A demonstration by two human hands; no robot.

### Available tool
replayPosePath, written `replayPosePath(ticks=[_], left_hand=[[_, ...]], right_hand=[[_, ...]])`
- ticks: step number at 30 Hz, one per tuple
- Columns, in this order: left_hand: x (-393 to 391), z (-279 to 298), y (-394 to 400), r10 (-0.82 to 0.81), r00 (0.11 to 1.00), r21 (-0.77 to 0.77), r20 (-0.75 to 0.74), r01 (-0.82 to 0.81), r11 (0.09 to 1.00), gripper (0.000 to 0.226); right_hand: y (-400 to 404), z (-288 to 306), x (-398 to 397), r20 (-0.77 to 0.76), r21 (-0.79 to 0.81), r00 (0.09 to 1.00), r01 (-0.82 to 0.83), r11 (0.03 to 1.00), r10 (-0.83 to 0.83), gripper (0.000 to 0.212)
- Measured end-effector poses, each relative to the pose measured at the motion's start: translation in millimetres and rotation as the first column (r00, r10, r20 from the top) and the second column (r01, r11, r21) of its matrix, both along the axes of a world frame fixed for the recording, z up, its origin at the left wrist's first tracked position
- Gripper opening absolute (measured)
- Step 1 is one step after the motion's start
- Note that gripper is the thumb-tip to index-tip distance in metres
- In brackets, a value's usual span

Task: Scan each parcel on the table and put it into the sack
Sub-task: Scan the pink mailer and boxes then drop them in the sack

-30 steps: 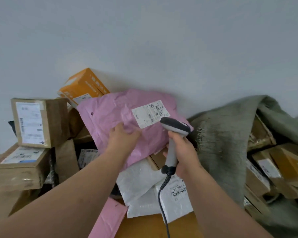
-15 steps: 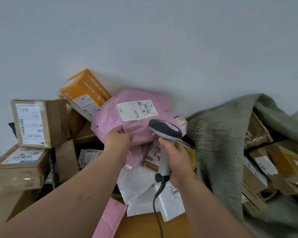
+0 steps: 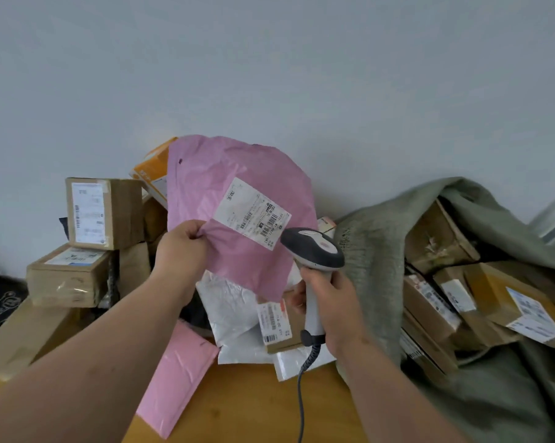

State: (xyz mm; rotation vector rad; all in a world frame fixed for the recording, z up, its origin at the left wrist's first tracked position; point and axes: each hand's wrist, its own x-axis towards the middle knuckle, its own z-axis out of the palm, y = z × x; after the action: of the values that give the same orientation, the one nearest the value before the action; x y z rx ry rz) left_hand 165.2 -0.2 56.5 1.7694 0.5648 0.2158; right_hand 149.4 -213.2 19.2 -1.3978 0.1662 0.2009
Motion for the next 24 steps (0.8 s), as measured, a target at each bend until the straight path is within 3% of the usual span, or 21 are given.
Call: replayPosePath(ticks=[9, 16, 20, 24], left_hand=[[-33, 17, -16, 0.021, 0.997, 0.231, 0.076, -0.038, 0.972, 0.034], [-45, 12, -20, -0.013, 0.999, 0.236, 0.046, 0.001, 0.972, 0.042], [-36, 20, -16, -0.065, 0.997, 0.263, 0.045, 0.051, 0.963, 0.050], [-30, 23, -4, -0.101, 0.993, 0.280, 0.054, 0.082, 0.957, 0.054]], right_hand=[[-31, 2, -52, 0.072, -0.172, 0.987, -0.132, 0.976, 0.146, 0.008], [-42, 6, -72, 0.115, -0.288, 0.975, -0.152, 0.946, 0.192, 0.005], [-38, 16, -74, 0.155, -0.295, 0.968, -0.144, 0.944, 0.196, 0.019], [-30, 21, -77, 0.210, -0.352, 0.958, -0.115, 0.929, 0.198, 0.019]])
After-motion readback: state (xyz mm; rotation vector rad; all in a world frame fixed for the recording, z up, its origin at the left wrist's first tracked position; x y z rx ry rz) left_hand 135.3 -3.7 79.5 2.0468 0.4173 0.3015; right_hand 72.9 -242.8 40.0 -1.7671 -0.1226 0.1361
